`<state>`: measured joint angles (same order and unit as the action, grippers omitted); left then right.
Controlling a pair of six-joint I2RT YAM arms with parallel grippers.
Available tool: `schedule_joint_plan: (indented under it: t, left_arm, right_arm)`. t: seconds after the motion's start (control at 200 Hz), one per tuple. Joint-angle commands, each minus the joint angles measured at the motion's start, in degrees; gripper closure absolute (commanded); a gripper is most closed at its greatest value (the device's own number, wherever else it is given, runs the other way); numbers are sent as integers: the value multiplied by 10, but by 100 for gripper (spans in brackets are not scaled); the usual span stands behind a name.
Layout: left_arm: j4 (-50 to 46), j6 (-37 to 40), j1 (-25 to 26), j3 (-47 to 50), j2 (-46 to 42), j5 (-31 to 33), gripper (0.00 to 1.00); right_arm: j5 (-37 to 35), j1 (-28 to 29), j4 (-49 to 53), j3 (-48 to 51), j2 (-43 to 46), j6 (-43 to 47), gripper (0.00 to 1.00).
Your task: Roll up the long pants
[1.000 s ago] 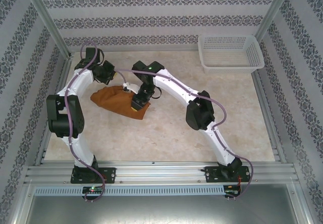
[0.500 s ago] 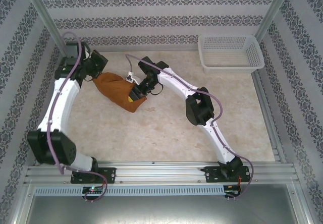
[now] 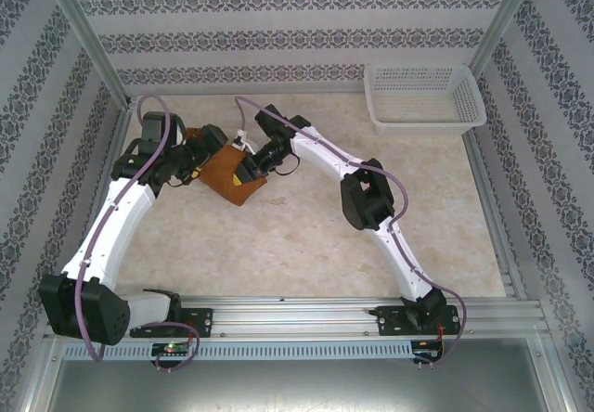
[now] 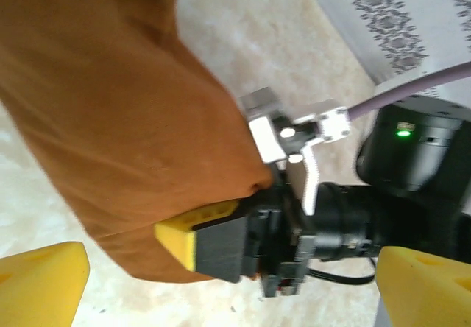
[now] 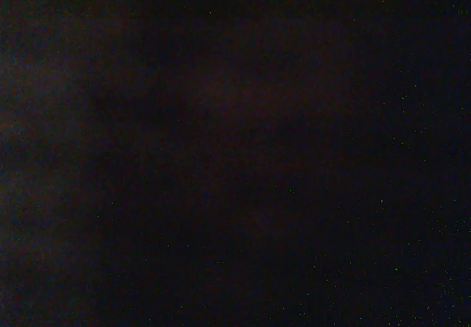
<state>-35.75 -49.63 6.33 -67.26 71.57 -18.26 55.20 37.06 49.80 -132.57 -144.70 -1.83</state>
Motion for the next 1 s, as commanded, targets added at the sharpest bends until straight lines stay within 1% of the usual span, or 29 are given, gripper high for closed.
schedule_joint_plan:
  t: [0.0, 0.115, 0.2, 0.355, 0.49, 0.61, 0.699, 0.789, 0.909, 0.994]
  left_arm:
    - [-25, 28, 2, 14, -2, 36, 0]
    - [-34, 46, 1, 20, 9, 78, 0]
    - [-42, 55, 1, 20, 25, 97, 0]
    - [2, 44, 0, 34, 67, 125, 0]
    - [39, 40, 0, 13, 130, 146, 0]
    - [63, 47, -6, -25, 199, 167, 0]
    - [72, 50, -12, -62, 258, 171, 0]
    - [90, 49, -15, -85, 298, 182, 0]
    - [125, 36, -23, -91, 339, 175, 0]
    - [124, 34, -26, -109, 379, 171, 0]
  right_arm:
    - [39, -6, -6, 6, 18, -11, 100]
    - [41, -6, -4, 6, 19, -12, 100]
    - [45, -6, -1, 6, 20, -11, 100]
    - [53, -6, -2, 10, 22, -13, 100]
    - [56, -6, -3, 16, 27, -12, 100]
    - [64, -6, -6, 26, 34, -10, 100]
    - [71, -7, -3, 29, 34, -7, 100]
    - [72, -8, 0, 28, 35, -4, 100]
    - [76, -11, -1, 26, 31, -6, 100]
    - [81, -14, -2, 22, 24, -8, 100]
